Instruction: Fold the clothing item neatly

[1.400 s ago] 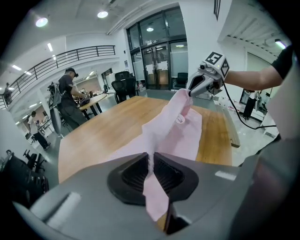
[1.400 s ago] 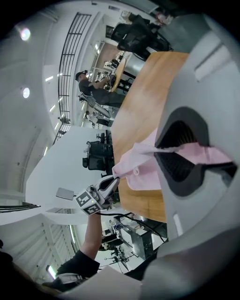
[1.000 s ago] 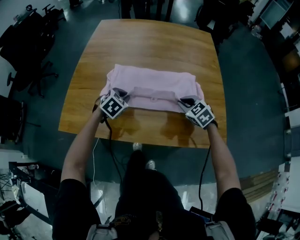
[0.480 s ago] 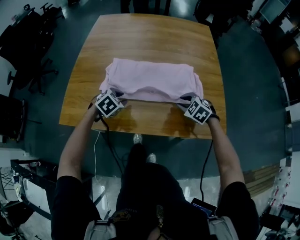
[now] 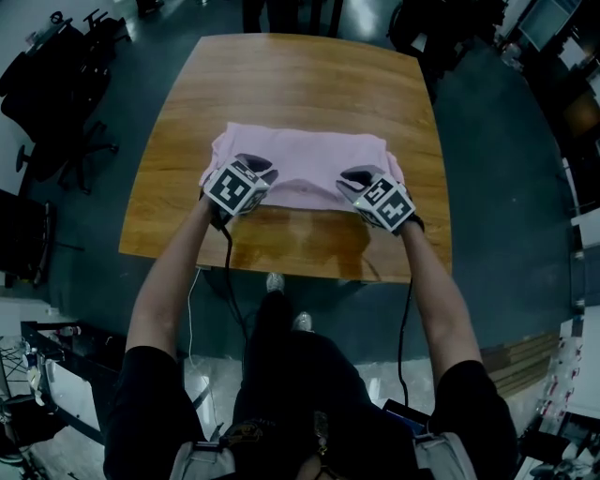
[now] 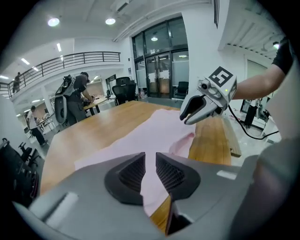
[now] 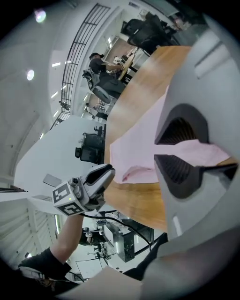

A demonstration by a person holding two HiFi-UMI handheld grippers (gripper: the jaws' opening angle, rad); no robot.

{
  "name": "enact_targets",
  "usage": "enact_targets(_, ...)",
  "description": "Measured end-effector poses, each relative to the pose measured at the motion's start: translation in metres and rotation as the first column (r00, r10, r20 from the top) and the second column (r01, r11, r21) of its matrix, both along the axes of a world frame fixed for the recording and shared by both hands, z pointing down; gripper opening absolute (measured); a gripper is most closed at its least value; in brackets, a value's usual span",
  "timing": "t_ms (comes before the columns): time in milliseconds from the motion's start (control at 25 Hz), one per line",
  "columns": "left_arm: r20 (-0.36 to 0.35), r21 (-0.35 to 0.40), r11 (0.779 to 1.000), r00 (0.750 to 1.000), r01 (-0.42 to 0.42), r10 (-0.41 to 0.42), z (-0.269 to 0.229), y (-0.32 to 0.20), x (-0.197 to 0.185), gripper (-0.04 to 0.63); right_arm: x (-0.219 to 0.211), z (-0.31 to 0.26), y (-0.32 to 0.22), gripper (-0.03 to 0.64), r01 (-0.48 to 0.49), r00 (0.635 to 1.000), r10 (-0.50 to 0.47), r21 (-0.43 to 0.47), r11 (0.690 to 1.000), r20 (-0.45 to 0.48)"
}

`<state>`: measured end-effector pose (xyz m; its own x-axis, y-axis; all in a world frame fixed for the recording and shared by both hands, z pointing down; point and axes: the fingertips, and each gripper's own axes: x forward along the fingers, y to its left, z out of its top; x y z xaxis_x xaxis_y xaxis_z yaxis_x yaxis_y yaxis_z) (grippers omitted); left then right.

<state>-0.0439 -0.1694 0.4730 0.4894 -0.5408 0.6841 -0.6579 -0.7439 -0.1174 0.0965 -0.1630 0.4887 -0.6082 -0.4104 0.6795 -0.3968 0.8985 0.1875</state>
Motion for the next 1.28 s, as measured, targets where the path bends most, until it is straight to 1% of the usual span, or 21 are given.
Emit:
enact_targets(80,-0.008,-0.002,1.000,1.000,-0.019,0.019,0.006,-0.011,0.017,0.067,-0.017,0.002,-0.014,0.037,-0.019,0.999,0.019,0.001,1.000,0.026)
enact_targets(120,-0.005,0.002,1.000,1.000,-0.031,0.031,0.009,-0.016,0.025,0.045,-0.023,0.003,-0.020,0.019,-0.021,0.999,0.021,-0.006,1.000,0.038)
enact_targets(160,-0.001,0.002,0.999,0.999,-0.047,0.047,0.013,-0.020,0.035,0.018,-0.029,0.006,-0.023,0.003,-0.013,0.999,0.014,-0.019,1.000,0.049)
enact_targets(240,0.010,-0.033,0.993,0.994,-0.112,0.113,0.025,-0.019,0.051,0.009,-0.042,0.014,-0.019,0.003,0.046,0.998,-0.043,-0.052,0.998,0.055)
enact_targets(320,0.034,-0.102,0.974,0.978,-0.201,0.205,0.041,-0.008,0.059,0.009,-0.056,0.026,-0.007,0.003,0.139,0.990,-0.138,-0.074,0.987,0.023)
enact_targets(360,0.061,-0.128,0.963,0.968,-0.236,0.245,0.049,-0.002,0.058,0.008,-0.061,0.033,0.001,0.003,0.186,0.982,-0.187,-0.080,0.979,-0.005)
enact_targets(440,0.136,-0.157,0.943,0.939,-0.293,0.315,0.063,0.013,0.056,0.008,-0.061,0.050,0.018,0.003,0.261,0.961,-0.267,-0.089,0.961,-0.073)
enact_targets(520,0.182,-0.187,0.924,0.912,-0.335,0.367,0.076,0.028,0.056,0.009,-0.055,0.065,0.030,0.003,0.294,0.943,-0.303,-0.086,0.952,-0.136)
enact_targets(560,0.186,-0.204,0.916,0.905,-0.345,0.383,0.083,0.035,0.055,0.008,-0.052,0.071,0.032,0.003,0.295,0.940,-0.304,-0.083,0.952,-0.153)
enact_targets(600,0.185,-0.217,0.912,0.903,-0.347,0.387,0.089,0.039,0.054,0.008,-0.050,0.076,0.032,0.003,0.289,0.941,-0.298,-0.080,0.954,-0.160)
enact_targets(680,0.183,-0.216,0.919,0.910,-0.331,0.371,0.096,0.040,0.050,0.008,-0.045,0.081,0.032,0.003,0.271,0.948,-0.281,-0.079,0.959,-0.148)
enact_targets(760,0.162,-0.206,0.924,0.920,-0.323,0.358,0.095,0.039,0.047,0.009,-0.042,0.078,0.031,0.003,0.251,0.960,-0.259,-0.085,0.964,-0.102)
enact_targets(880,0.064,-0.208,0.918,0.932,-0.338,0.357,0.074,0.042,0.046,0.008,-0.035,0.059,0.029,0.003,0.201,0.979,-0.202,-0.108,0.974,-0.001)
enact_targets(920,0.039,-0.199,0.921,0.936,-0.335,0.349,0.062,0.039,0.044,0.008,-0.032,0.051,0.026,0.003,0.178,0.984,-0.177,-0.108,0.978,0.025)
enact_targets(1000,0.004,-0.165,0.939,0.952,-0.303,0.307,0.039,0.026,0.035,0.008,-0.027,0.036,0.011,0.003,0.117,0.992,-0.111,-0.096,0.989,0.062)
enact_targets(1080,-0.013,-0.120,0.966,0.973,-0.229,0.229,0.020,0.002,0.025,0.008,-0.019,0.022,-0.015,0.003,0.020,0.995,-0.013,-0.076,0.997,0.098)
enact_targets(1160,-0.009,-0.064,0.993,0.995,-0.103,0.102,0.006,-0.034,0.012,0.008,-0.007,0.008,-0.051,0.003,-0.115,0.982,0.121,-0.052,0.992,0.146)
enact_targets(1200,-0.005,-0.035,0.999,1.000,-0.026,0.026,0.002,-0.054,0.003,0.008,0.001,0.002,-0.071,0.003,-0.189,0.967,0.193,-0.041,0.981,0.169)
enact_targets(1240,-0.004,-0.012,0.999,0.999,0.052,-0.052,0.001,-0.074,-0.008,0.008,0.009,-0.002,-0.091,0.003,-0.259,0.948,0.261,-0.032,0.965,0.185)
enact_targets(1280,-0.005,0.004,0.992,0.992,0.126,-0.126,0.002,-0.092,-0.019,0.008,0.017,-0.003,-0.109,0.003,-0.323,0.927,0.322,-0.030,0.946,0.194)
